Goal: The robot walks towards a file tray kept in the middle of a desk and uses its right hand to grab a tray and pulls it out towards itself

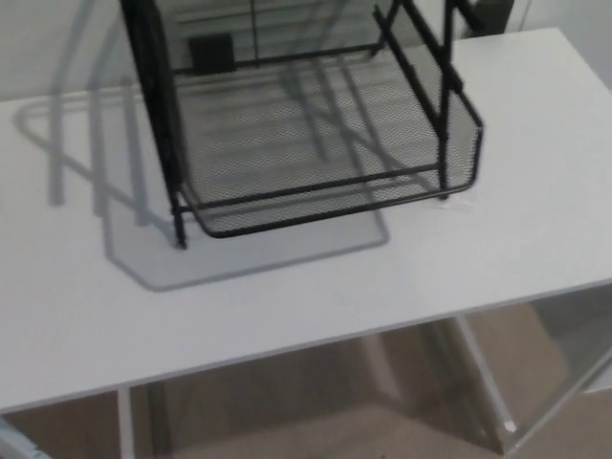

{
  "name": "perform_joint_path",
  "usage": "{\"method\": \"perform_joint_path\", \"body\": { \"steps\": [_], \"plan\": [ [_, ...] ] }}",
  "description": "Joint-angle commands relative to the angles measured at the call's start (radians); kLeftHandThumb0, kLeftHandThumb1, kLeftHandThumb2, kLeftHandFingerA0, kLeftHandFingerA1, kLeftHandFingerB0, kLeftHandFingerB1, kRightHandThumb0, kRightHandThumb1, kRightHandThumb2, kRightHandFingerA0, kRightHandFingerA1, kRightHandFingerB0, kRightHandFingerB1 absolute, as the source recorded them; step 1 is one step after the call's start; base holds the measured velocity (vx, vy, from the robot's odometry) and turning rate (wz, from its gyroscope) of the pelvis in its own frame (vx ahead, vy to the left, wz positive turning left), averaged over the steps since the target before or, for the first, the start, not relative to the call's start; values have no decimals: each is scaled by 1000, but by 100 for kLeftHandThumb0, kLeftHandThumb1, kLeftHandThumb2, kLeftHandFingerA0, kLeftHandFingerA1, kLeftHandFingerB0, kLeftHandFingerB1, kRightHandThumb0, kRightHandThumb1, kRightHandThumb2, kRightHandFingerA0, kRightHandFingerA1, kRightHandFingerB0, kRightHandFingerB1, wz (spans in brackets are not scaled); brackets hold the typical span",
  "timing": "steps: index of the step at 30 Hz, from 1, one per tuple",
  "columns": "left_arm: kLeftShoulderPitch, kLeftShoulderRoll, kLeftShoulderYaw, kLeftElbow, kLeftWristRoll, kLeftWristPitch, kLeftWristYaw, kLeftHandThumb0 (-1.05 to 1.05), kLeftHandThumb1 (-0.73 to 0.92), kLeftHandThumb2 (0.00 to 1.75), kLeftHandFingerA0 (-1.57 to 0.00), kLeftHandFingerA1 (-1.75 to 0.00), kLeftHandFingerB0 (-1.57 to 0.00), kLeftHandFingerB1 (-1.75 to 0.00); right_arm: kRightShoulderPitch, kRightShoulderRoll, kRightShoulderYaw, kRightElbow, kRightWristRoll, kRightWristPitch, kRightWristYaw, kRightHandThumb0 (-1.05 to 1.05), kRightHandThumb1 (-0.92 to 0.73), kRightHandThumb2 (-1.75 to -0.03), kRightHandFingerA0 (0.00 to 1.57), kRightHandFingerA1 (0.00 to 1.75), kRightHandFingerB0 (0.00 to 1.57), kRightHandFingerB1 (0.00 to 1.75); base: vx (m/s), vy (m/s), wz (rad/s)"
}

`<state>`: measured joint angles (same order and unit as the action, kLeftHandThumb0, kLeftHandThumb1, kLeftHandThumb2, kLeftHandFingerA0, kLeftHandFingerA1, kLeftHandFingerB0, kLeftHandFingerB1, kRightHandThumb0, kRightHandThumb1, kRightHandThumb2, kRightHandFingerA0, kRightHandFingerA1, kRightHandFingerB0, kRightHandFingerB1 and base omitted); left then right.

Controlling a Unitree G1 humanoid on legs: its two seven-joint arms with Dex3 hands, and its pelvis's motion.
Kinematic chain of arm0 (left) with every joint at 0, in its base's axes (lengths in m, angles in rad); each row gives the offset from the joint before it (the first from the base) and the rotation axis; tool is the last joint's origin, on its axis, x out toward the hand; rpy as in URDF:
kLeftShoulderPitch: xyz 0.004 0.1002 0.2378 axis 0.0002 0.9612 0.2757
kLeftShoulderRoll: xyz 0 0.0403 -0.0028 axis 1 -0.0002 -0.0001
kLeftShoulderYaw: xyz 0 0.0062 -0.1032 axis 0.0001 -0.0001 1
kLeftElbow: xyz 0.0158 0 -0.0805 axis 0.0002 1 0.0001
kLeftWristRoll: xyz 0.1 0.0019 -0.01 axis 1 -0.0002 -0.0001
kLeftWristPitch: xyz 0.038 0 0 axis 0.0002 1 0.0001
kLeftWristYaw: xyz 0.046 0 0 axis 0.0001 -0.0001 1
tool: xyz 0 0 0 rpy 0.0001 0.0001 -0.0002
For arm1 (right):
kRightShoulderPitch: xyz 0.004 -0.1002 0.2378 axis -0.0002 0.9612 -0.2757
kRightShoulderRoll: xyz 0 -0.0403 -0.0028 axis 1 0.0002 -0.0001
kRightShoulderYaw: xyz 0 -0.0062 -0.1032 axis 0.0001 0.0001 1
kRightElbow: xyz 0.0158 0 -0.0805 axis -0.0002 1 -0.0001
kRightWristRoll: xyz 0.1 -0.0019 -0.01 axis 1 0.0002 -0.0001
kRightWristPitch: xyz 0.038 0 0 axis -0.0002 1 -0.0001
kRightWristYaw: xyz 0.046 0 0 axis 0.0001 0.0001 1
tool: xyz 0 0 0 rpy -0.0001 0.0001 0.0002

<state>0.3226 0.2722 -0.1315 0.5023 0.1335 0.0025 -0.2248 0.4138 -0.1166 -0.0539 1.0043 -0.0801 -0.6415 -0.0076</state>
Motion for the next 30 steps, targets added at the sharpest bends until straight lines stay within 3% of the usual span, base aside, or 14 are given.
{"method": "perform_joint_path", "body": {
  "steps": [1,4,5,6,13,14,15,22,26,27,28,30],
  "plan": [
    [-25,3,37,52,-19,-44,12,-38,72,62,-31,-43,-22,-31,-2,-14,-8,25,5,-35,-4,-48,-70,-61,51,49,28,31,14,97,10],
    [-34,0,52,65,-23,-45,13,-37,71,61,-37,-43,-24,-31,-18,-13,-10,55,6,-38,-4,-49,-69,-61,52,50,29,31,42,-8,8],
    [-34,-3,58,70,-26,-46,13,-28,51,97,-30,-60,-11,-49,-26,-13,-10,68,5,-37,-6,-48,-69,-61,53,50,29,31,0,0,0],
    [-36,-3,59,72,-23,-49,13,-38,70,61,-37,-45,-24,-31,-27,-13,-10,72,4,-42,-6,-47,-72,-62,54,52,30,31,1,-78,6],
    [-31,-3,45,75,2,-54,22,-38,71,61,-36,-44,-25,-32,8,-17,9,27,-15,-48,-20,-47,-73,-62,51,56,29,31,13,-96,5],
    [-28,-4,46,70,-2,-53,20,-37,70,61,-36,-43,-25,-32,6,-17,10,27,-17,-39,-25,-54,-59,-89,45,61,23,45,4,-89,1],
    [-25,-6,47,70,-3,-55,21,-37,71,61,-35,-43,-25,-32,0,-19,13,40,-24,-40,-33,-46,-71,-61,49,51,29,31,1,-85,0],
    [-9,-2,22,58,21,-59,34,-37,70,61,-38,-47,-26,-33,60,-18,40,-24,-54,-134,-67,-48,-72,-61,50,47,31,32,0,-11,0],
    [-14,1,15,42,31,-59,46,-38,69,60,-39,-48,-27,-33,239,63,43,-426,129,-202,44,-54,-73,-62,47,36,28,30,0,0,0],
    [-16,0,13,36,33,-55,47,-28,50,97,-34,-62,-13,-50,273,67,48,-503,158,-206,51,-57,-70,-62,46,35,27,30,0,0,0],
    [-19,-1,12,30,34,-47,47,-36,70,61,-40,-46,-27,-33,307,67,56,-582,189,-215,57,-60,-73,-62,45,35,27,30,0,0,0],
    [-24,1,12,15,31,-43,41,-36,70,61,-39,-45,-26,-33,395,56,75,-783,279,-212,70,-61,-73,-63,42,34,27,30,0,0,0]
  ]
}}
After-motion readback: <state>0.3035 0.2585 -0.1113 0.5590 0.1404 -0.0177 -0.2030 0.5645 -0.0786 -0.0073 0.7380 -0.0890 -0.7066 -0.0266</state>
